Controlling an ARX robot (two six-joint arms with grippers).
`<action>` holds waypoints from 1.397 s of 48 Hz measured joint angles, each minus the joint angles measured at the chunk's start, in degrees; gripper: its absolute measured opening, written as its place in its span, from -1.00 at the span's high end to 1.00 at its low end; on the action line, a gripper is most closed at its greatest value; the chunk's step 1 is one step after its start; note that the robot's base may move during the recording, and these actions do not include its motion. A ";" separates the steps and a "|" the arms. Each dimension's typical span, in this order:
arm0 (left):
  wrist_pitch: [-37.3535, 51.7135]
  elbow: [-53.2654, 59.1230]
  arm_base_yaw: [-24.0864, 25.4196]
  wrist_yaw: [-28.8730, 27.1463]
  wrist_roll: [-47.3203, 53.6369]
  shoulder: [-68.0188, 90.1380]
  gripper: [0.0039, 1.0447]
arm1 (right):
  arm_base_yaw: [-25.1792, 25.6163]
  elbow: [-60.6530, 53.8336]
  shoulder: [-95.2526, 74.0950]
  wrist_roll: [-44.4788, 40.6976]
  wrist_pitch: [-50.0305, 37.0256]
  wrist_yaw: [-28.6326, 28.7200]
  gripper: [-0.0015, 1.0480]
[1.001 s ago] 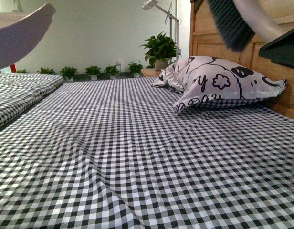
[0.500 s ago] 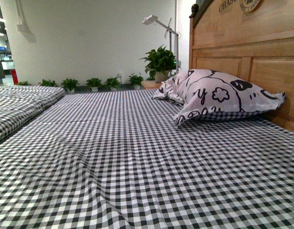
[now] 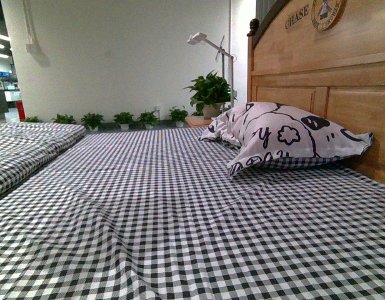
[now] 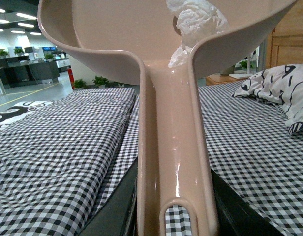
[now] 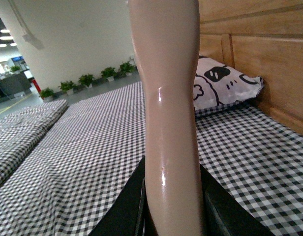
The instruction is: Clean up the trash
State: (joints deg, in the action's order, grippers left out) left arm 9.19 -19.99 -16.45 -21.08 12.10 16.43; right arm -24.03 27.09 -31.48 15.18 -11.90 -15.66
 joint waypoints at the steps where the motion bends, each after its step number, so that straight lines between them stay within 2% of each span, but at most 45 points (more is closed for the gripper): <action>1: 0.00 0.00 0.00 0.00 0.00 0.00 0.50 | -0.02 -0.04 0.00 0.00 0.00 -0.04 0.62; 67: 0.00 0.00 -0.02 0.07 0.00 0.00 0.50 | -0.04 -0.44 -0.02 0.00 0.00 -0.04 0.62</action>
State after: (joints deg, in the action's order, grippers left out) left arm 9.19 -19.99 -16.47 -21.02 12.10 16.43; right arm -24.08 26.65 -31.51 15.18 -11.90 -15.70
